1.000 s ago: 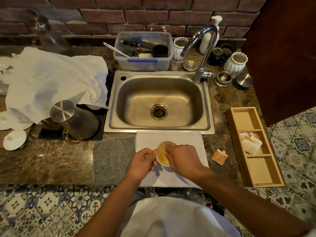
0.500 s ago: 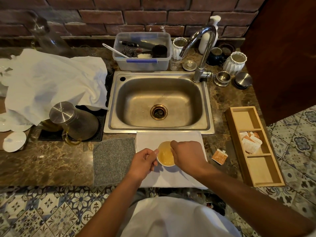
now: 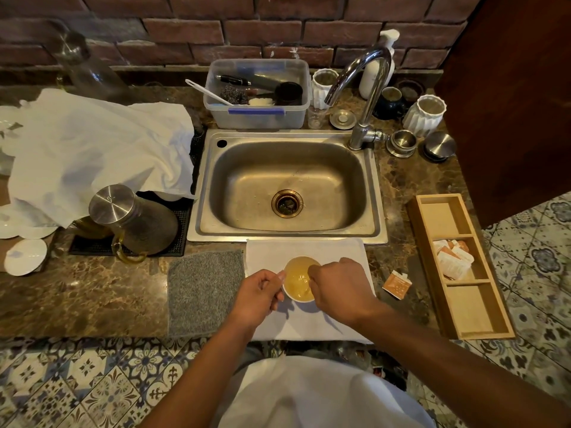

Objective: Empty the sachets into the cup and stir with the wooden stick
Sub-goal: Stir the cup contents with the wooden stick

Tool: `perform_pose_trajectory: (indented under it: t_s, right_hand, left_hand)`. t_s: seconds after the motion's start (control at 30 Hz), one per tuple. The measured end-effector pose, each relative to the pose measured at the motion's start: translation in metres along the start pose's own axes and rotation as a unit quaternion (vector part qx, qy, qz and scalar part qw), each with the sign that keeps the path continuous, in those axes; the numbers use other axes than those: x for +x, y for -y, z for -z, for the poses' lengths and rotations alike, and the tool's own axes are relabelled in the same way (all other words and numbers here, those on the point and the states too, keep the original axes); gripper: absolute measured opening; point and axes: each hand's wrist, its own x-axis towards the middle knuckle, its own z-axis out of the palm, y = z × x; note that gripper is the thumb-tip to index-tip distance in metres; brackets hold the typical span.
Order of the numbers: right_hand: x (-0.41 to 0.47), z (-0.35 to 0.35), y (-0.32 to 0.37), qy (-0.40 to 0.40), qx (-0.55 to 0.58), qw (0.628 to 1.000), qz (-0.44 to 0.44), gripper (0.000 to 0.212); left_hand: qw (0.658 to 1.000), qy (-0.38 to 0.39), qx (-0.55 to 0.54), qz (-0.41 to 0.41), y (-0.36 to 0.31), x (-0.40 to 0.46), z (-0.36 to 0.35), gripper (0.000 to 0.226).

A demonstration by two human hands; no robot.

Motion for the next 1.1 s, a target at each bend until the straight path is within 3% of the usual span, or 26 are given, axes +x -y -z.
perform_pose_trajectory:
  t_s: [0.2,0.4,0.67,0.83,1.1]
  right_hand:
    - [0.007,-0.001,-0.009,-0.06,0.005,0.998,0.008,0.029]
    - [0.003,-0.013,0.007,-0.055,0.035,0.998,0.009,0.02]
    - [-0.003,0.003,-0.001,-0.014,0.015,1.0,0.012,0.032]
    - [-0.004,0.005,-0.008,-0.061,0.004,0.998,0.017,0.028]
    - [0.0,-0.014,0.0,-0.062,0.045,0.997,0.008,0.028]
  left_hand:
    - [1.0,0.0,-0.003,0.005,0.001,0.001,0.0,0.028]
    - [1.0,-0.002,0.004,0.004,0.0,0.0,0.0,0.03]
    - [1.0,-0.007,0.008,0.007,-0.003,-0.001,-0.002,0.031]
    - [1.0,-0.005,0.011,0.011,-0.002,-0.001,-0.001,0.03]
    - [1.0,-0.005,0.003,0.009,-0.002,-0.001,-0.001,0.028]
